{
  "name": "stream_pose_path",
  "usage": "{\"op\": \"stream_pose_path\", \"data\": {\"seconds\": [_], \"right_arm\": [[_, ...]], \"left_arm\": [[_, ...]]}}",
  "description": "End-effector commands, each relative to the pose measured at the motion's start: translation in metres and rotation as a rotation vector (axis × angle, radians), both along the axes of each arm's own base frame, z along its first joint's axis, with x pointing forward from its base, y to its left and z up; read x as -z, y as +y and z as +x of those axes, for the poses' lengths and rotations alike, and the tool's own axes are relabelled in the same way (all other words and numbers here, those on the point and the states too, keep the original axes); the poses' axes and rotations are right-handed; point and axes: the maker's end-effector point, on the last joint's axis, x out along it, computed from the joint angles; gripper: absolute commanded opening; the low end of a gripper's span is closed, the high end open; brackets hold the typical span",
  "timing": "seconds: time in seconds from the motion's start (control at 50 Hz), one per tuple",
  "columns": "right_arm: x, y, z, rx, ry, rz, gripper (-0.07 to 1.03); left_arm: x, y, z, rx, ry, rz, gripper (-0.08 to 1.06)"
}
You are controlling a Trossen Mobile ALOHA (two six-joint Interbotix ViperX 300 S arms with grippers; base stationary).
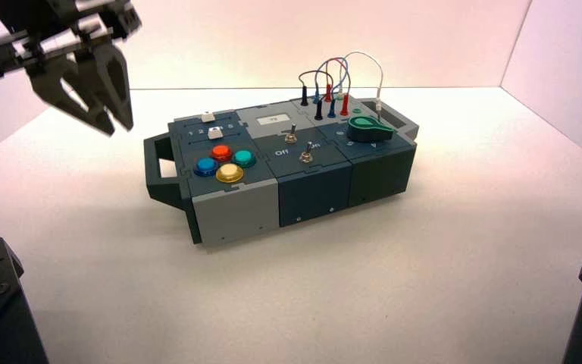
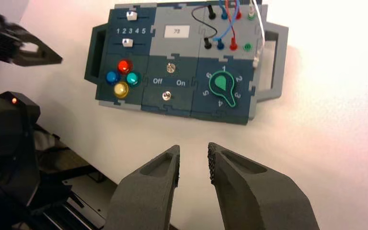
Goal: Flip the top switch off with the right gripper.
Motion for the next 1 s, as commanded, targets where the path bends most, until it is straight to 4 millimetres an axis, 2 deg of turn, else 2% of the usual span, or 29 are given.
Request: {"op": "stream_pose_path", "data": {"seconds": [0.02,0.16,0.34,0.46,0.7,1.0], "right_arm": [[-0.013,0.012,0.008,-0.036,-0.035,0.015,0.34],[-0.011,0.017,0.013,-0.048,-0.040,0.013,0.34],[-0.008,0.019,0.018,-0.075,-0.038,-0.004,0.34],[-0.008,0.020,0.020,-0.079,-0.042,-0.005,0.34],[-0.007,0.019,0.019,-0.080,-0.043,-0.009,0.34],[-0.007,0.018,0.019,-0.081,-0.043,-0.012,0.34]], "left_arm": [[0.004,-0.001,0.013,-0.008,0.017,0.006,0.35],[0.018,-0.005,0.015,0.005,0.067,0.015,0.36],[0.022,-0.012,0.025,0.000,0.069,0.009,0.36],[0.025,-0.014,0.035,0.003,0.082,0.011,0.43],[0.035,-0.017,0.050,0.006,0.109,0.020,0.49],[0.053,-0.015,0.056,-0.005,0.154,0.035,0.50]]}}
